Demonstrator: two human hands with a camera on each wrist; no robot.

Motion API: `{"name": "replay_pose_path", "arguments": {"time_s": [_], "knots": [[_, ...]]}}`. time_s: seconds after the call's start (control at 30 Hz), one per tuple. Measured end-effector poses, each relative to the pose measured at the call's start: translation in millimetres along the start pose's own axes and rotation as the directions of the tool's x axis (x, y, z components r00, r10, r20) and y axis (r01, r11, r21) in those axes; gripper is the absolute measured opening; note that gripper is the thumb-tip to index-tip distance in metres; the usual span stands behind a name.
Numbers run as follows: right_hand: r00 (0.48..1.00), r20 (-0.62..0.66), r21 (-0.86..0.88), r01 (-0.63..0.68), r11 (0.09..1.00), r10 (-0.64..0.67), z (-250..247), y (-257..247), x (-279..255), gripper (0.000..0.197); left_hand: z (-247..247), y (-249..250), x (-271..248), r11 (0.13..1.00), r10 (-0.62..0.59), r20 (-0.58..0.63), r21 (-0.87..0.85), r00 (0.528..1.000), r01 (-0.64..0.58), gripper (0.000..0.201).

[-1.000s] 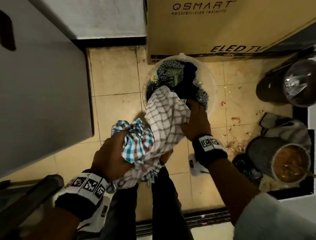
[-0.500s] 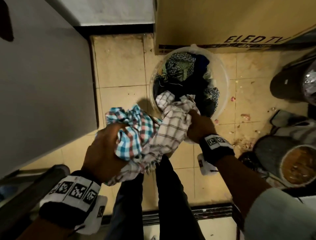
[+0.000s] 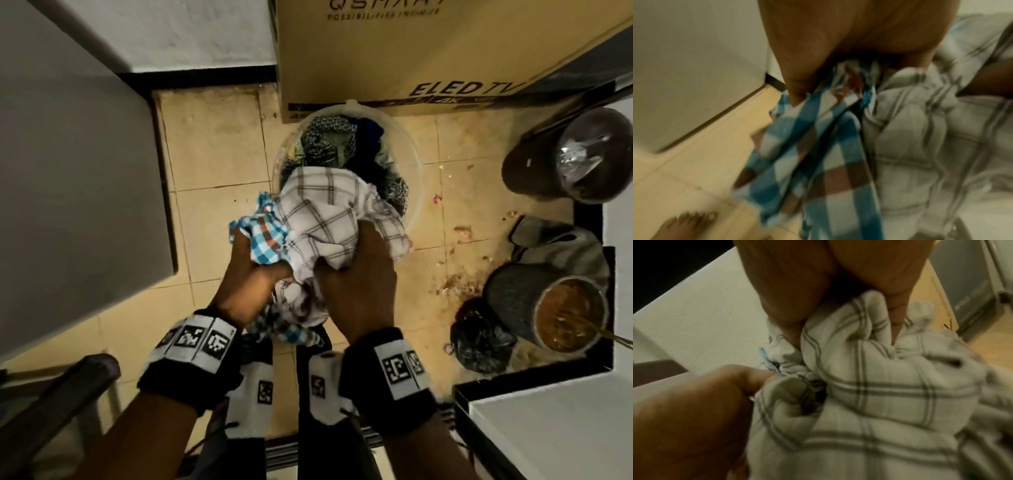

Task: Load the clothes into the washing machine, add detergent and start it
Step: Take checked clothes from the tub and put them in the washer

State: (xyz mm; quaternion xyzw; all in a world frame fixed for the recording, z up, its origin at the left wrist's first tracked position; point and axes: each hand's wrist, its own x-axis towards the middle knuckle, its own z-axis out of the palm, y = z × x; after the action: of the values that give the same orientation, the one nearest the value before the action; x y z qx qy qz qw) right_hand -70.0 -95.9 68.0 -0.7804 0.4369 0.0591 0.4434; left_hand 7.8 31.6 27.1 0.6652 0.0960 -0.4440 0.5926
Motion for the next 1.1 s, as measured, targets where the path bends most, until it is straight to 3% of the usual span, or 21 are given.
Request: {"name": "replay_pose_path", "arguments": {"time_s": [0.1,0.2,0.27,0.37,0.43,0.5,0.57,0.63,0.73,0.8,0.87,0.93,1.0,1.1], "knots": [[0.989,0.149,0.071,0.011,0.997,-0.022,32,16,-2,0.055,-14,-8,-26,0.972,-0.128,0.056,-0.191,0.99,0.136,0.079],[0.933,0.339,0.126,0.085,0.988,-0.124,48,24,-16,0.063,-25,-14,-34,0.982,-0.09,0.133,-0.155,0.987,0.111,0.067],[0.882,0.449,0.265,0.023,0.964,-0.145,47,23,-28,0.068,-26,-18,-33,0.995,-0.026,0.107,-0.093,0.994,0.036,0.059],[0.76,0.649,0.351,-0.294,0.889,-0.005,42,27,-39,0.062,-41,-31,-27,0.987,0.066,0.01,0.143,0.998,-0.067,0.072],[0.683,0.728,0.364,-0.458,0.811,0.06,42,34,-46,0.049,-60,-42,-19,0.902,0.094,0.029,0.421,0.995,-0.097,0.083],[0.639,0.768,0.366,-0.5,0.785,0.049,44,42,-49,0.057,-75,-43,-18,0.781,0.085,0.034,0.618,0.996,-0.087,0.096],[0.668,0.744,0.277,-0.315,0.908,0.005,42,47,-39,0.046,-80,-40,-17,0.737,0.068,0.03,0.672,0.997,-0.071,0.104],[0.723,0.691,0.085,-0.086,0.993,0.003,39,56,-14,0.017,-79,-37,-18,0.729,0.089,0.046,0.678,0.995,-0.097,0.097],[0.87,0.464,-0.278,-0.037,0.96,0.168,31,74,30,0.008,-85,-37,-17,0.751,0.117,0.061,0.648,0.991,-0.129,0.092],[0.922,0.303,-0.532,-0.044,0.846,0.239,30,97,54,0.056,-89,-37,-20,0.805,0.116,0.049,0.581,0.992,-0.123,0.086],[0.917,0.339,-0.701,0.098,0.707,0.209,32,114,71,0.1,-92,-36,-23,0.876,0.083,0.055,0.472,0.995,-0.099,0.081],[0.894,0.424,-0.758,0.26,0.599,0.149,40,129,86,0.113,-99,-40,-25,0.918,0.055,0.081,0.389,0.995,-0.082,0.081],[0.855,0.514,-0.751,0.413,0.515,0.063,52,134,98,0.113,-110,-43,-24,0.93,0.041,0.087,0.36,0.995,-0.07,0.086],[0.765,0.643,-0.687,0.595,0.416,-0.032,77,128,111,0.091,-118,-45,-23,0.91,0.012,0.112,0.411,0.994,-0.057,0.092]]}}
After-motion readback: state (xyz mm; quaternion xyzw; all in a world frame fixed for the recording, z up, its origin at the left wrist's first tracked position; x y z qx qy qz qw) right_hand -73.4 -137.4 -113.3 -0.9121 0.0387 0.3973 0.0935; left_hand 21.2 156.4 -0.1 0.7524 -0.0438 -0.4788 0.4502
